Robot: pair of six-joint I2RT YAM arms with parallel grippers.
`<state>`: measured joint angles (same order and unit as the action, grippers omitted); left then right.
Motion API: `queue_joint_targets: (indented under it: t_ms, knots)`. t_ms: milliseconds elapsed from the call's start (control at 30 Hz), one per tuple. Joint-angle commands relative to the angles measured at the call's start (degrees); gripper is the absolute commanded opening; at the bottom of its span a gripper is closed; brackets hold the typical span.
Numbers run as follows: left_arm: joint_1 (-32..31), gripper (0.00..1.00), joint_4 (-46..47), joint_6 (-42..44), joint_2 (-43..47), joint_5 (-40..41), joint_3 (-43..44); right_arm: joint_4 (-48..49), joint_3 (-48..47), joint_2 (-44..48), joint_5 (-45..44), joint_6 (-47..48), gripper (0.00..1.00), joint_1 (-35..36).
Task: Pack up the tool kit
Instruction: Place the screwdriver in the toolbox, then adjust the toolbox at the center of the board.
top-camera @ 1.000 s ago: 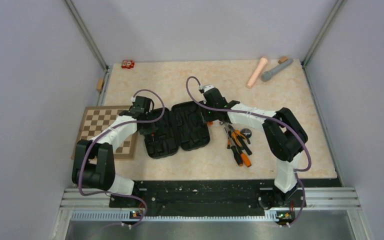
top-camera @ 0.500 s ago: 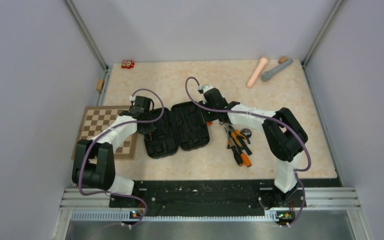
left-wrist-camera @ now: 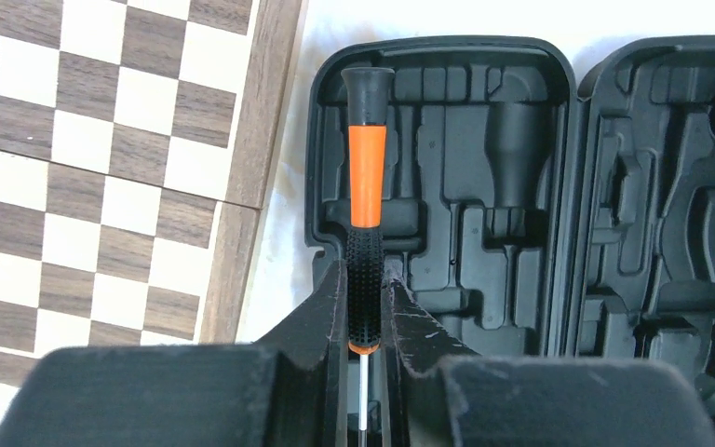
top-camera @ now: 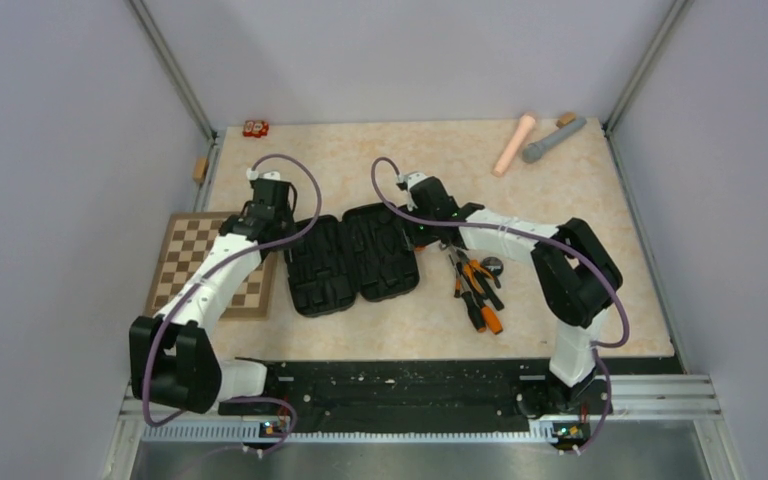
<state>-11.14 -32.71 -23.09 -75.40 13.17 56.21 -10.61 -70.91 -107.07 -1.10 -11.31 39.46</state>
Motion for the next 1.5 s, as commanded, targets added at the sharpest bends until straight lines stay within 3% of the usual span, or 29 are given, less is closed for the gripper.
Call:
queue_joint_targets:
  t_ms: [0,267,567,733,1033,1233,1467]
  knots:
    - [0.31,0.0,-2.34,1.47,3.71,0.96,0.94,-2.0,-2.33,5.39,0.13,0.91,0.45,-0.17]
    - [0.33,0.0,-3.11,1.95,10.4,1.43,-1.05,-2.32,-6.54,1.69,2.21,-0.28,0.53,-0.18]
    - [0.33,0.0,-3.2,2.17,13.08,1.75,-2.56,-2.58,-9.82,-4.62,2.48,-0.57,0.51,0.05]
    - [0.33,0.0,-3.0,2.3,13.34,1.63,-2.85,-3.58,-9.55,-6.46,1.6,-0.08,0.42,0.22]
    - [0.33,0.0,-2.79,2.61,13.6,-1.08,-2.77,-5.91,-6.08,-3.42,-2.27,3.51,0.11,0.18]
    - [0.24,0.0,-2.41,0.13,14.3,-6.75,-3.47,-7.22,-2.6,0.26,-4.68,4.69,0.06,0.23]
    - [-0.96,0.0,-1.66,-3.31,15.36,-9.07,-5.98,-7.21,1.67,4.18,-8.42,-1.06,0.0,0.18]
